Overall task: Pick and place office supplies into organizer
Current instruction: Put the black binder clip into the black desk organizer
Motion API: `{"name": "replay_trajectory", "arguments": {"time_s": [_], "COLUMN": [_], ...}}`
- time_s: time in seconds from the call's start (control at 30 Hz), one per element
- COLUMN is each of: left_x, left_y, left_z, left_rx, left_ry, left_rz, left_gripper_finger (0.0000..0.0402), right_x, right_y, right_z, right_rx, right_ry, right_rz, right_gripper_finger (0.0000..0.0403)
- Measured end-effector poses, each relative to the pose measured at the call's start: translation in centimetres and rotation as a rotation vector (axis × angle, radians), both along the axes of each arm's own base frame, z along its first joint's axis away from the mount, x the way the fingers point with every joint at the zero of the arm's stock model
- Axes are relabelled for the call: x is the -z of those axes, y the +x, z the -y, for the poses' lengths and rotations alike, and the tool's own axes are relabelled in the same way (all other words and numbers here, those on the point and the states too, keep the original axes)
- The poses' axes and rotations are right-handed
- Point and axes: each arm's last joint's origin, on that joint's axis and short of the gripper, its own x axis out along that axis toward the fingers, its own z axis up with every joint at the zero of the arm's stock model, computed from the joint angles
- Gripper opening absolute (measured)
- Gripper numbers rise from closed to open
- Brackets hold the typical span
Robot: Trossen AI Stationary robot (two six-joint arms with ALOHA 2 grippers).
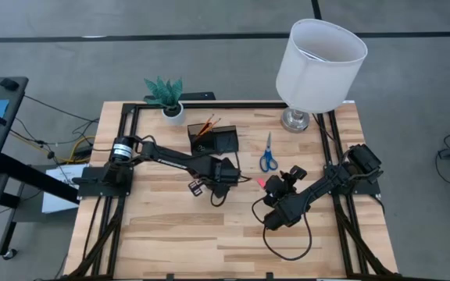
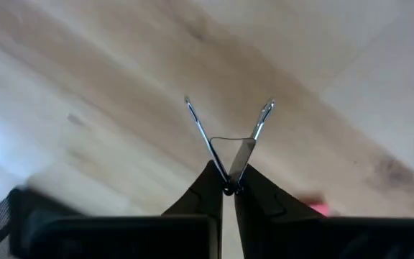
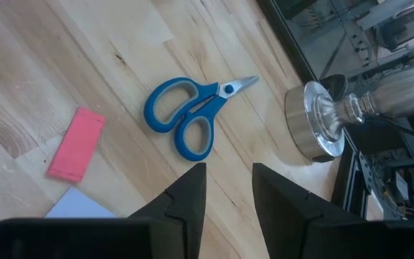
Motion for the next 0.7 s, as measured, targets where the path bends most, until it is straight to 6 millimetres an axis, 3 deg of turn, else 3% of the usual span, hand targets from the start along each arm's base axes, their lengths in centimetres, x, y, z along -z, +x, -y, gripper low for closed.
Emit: {"name": "replay_trajectory", "arguments": {"time_s": [0.23,0.7], "left_x": [-0.5,-0.9], "left_y": [0.1,-0.6], "left_z": [-1.3,-5.5], "left_rx": [-0.100,-0.487], "left_ry": [0.174,0.406], "left_rz": [0.025,0.113], "left_gripper_finger": [0.0003,0.0002], "right_x": [0.0,0.0], "right_y": [0.0,0.0], "right_z": [0.0,0.0], "right_rx": [0.000,0.000], "right_ry": [0.001,0.003], "right_rz": [0.001,0.005], "right_gripper_finger": [0.0107,0.0107]}}
